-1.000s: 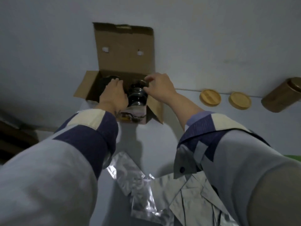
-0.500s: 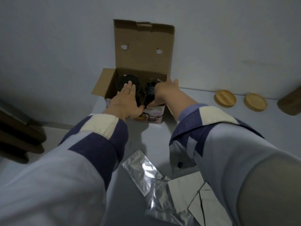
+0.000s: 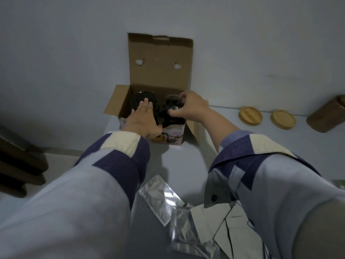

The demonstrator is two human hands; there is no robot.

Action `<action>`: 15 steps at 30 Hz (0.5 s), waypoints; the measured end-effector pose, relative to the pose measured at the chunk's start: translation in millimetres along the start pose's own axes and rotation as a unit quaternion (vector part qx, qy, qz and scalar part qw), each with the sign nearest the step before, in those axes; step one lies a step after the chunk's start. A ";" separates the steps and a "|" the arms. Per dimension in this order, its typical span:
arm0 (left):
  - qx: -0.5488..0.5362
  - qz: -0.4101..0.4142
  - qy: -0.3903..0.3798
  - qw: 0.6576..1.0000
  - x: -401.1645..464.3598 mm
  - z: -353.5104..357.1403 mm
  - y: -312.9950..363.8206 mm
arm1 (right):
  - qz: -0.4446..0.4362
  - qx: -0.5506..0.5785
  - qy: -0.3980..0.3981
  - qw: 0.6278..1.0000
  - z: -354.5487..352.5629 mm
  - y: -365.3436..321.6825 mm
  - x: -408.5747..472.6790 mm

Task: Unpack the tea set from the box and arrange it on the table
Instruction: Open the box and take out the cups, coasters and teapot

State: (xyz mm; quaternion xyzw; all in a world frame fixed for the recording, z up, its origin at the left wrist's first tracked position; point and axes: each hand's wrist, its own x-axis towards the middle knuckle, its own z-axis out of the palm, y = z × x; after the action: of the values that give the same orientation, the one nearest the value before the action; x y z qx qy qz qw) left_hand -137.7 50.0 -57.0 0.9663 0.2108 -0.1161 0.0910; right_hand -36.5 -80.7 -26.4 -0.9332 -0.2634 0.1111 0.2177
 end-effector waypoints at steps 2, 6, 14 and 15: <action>-0.004 -0.004 0.001 1.000 0.4 0.3 -0.4 | 0.019 0.158 0.004 0.987 -3.9 4.1 -5.4; 0.004 -0.004 0.004 1.000 1.4 -0.7 2.4 | 0.060 0.280 0.050 0.957 -8.5 21.3 -16.7; 0.001 -0.015 0.159 0.987 -4.1 -17.5 40.7 | 0.118 0.253 0.088 0.956 -24.0 86.3 -48.8; -0.004 0.005 0.189 0.982 -6.6 -17.3 53.6 | 0.128 0.253 0.093 0.955 -24.8 96.9 -52.3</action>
State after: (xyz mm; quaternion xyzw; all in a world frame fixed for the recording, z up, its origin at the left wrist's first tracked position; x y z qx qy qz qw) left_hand -117.4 3.3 -31.9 0.9715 0.2198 0.0703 0.0543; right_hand -29.3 -191.9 -44.8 -0.8798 -0.0837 0.1141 0.4538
